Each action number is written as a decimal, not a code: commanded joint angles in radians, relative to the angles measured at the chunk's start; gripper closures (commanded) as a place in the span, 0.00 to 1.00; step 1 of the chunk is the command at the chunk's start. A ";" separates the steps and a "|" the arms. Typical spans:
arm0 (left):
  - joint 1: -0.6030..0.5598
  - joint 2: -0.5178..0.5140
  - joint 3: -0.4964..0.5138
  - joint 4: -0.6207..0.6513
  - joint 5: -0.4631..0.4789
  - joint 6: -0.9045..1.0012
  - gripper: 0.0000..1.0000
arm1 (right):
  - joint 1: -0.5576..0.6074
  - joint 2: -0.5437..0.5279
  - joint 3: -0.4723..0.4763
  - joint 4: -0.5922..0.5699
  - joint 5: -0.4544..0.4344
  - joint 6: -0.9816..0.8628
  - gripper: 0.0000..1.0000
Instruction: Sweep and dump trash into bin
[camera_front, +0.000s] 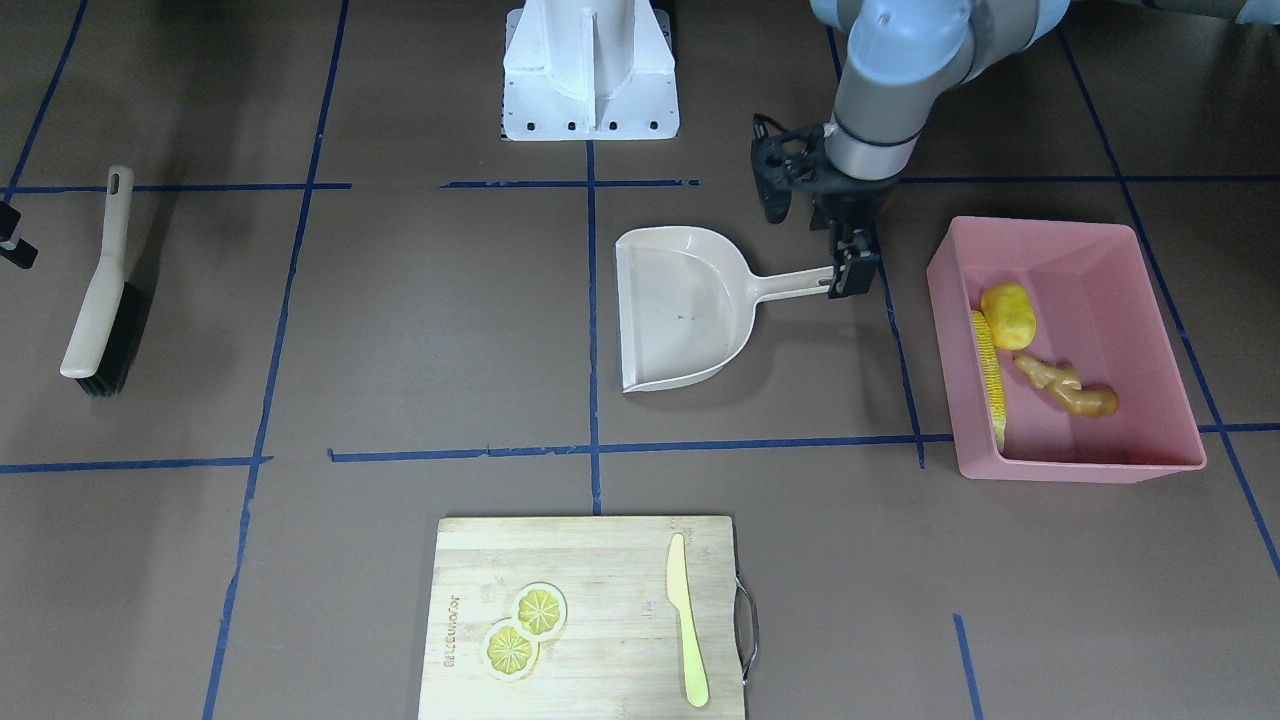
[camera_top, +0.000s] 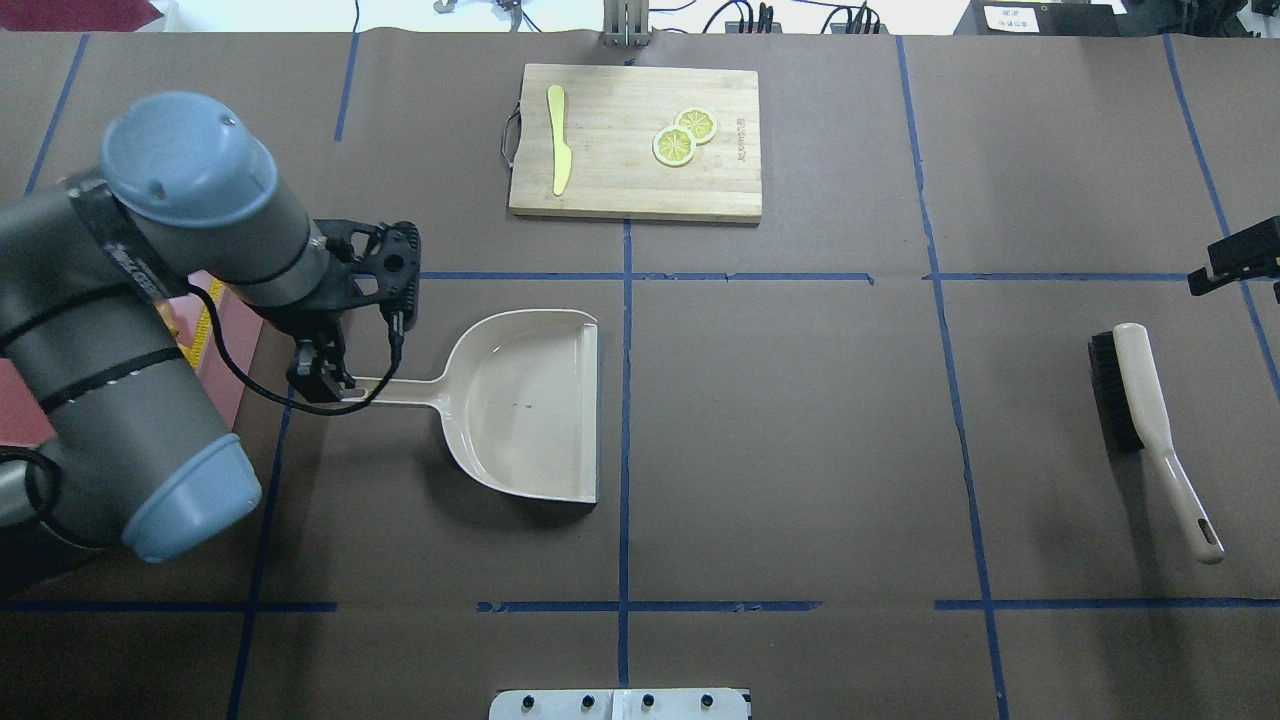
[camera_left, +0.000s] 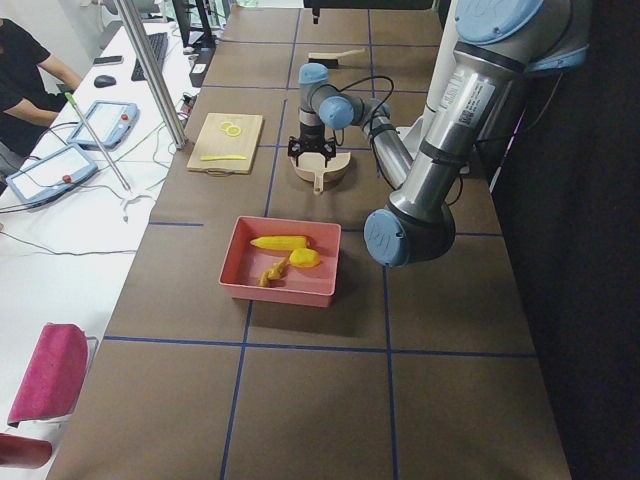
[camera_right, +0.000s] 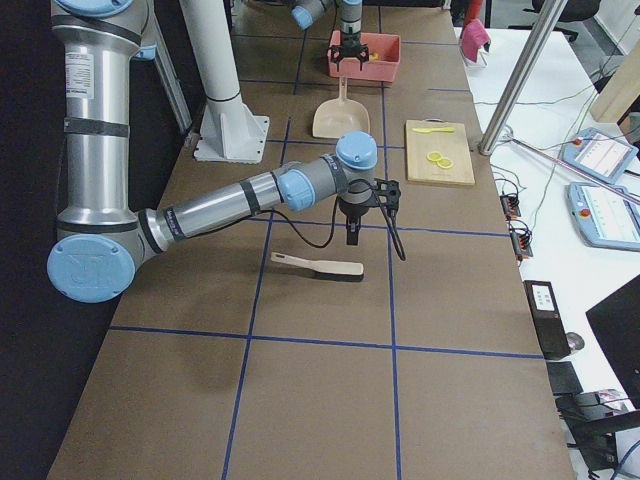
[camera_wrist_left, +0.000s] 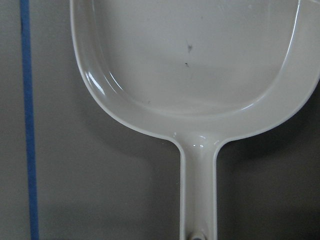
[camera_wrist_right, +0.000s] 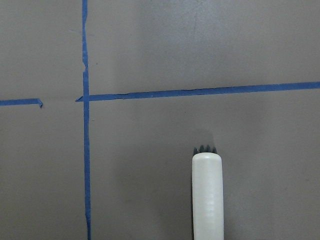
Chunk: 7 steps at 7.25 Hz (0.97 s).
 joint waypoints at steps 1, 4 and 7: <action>-0.177 0.021 -0.086 0.195 -0.005 -0.002 0.00 | 0.000 0.008 -0.005 0.000 -0.001 -0.003 0.00; -0.443 0.193 0.025 0.213 -0.125 -0.041 0.00 | 0.001 0.009 -0.002 0.000 -0.013 -0.010 0.00; -0.749 0.274 0.252 0.167 -0.225 -0.112 0.00 | 0.015 0.014 -0.022 -0.002 -0.082 -0.013 0.00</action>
